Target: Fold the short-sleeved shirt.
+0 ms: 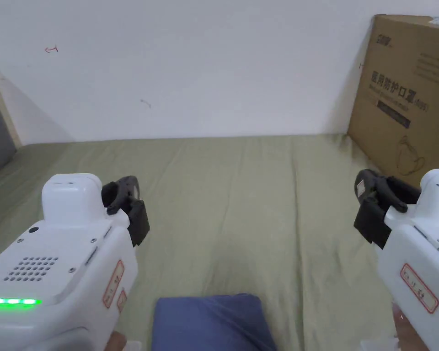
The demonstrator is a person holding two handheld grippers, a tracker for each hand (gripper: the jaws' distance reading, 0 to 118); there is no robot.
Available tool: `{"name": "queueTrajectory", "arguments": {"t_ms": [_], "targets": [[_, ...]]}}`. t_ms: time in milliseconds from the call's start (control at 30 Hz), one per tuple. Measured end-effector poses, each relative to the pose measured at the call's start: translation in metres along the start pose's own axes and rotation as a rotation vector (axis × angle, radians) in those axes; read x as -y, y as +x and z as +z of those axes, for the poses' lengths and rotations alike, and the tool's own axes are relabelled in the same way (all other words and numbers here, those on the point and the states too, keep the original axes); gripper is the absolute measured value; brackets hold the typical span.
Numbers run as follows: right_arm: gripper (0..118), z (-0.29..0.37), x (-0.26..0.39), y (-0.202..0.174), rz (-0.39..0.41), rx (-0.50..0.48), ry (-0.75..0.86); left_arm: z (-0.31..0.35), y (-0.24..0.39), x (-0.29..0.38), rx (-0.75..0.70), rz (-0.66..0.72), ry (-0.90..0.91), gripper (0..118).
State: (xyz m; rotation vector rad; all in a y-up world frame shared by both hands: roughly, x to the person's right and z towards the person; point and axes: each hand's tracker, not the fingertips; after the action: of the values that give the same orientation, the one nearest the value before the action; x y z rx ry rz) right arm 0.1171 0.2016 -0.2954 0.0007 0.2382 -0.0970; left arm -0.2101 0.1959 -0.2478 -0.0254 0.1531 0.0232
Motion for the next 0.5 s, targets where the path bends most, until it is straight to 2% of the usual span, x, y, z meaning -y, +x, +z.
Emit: {"name": "queueTrajectory", "arguments": {"t_ms": [100,367,500], "targets": [[0,-0.004,0.006,-0.006,0.051,0.093,0.018,0.014,-0.008,0.01,-0.083,0.024,0.062,1],[0,0.001,0.01,-0.006,0.057,0.096,-0.005,0.023,-0.011,0.02,-0.121,0.046,0.052,1],[0,-0.005,0.006,-0.011,0.085,0.093,-0.015,0.019,-0.02,0.014,-0.053,0.058,0.026,1]]}}
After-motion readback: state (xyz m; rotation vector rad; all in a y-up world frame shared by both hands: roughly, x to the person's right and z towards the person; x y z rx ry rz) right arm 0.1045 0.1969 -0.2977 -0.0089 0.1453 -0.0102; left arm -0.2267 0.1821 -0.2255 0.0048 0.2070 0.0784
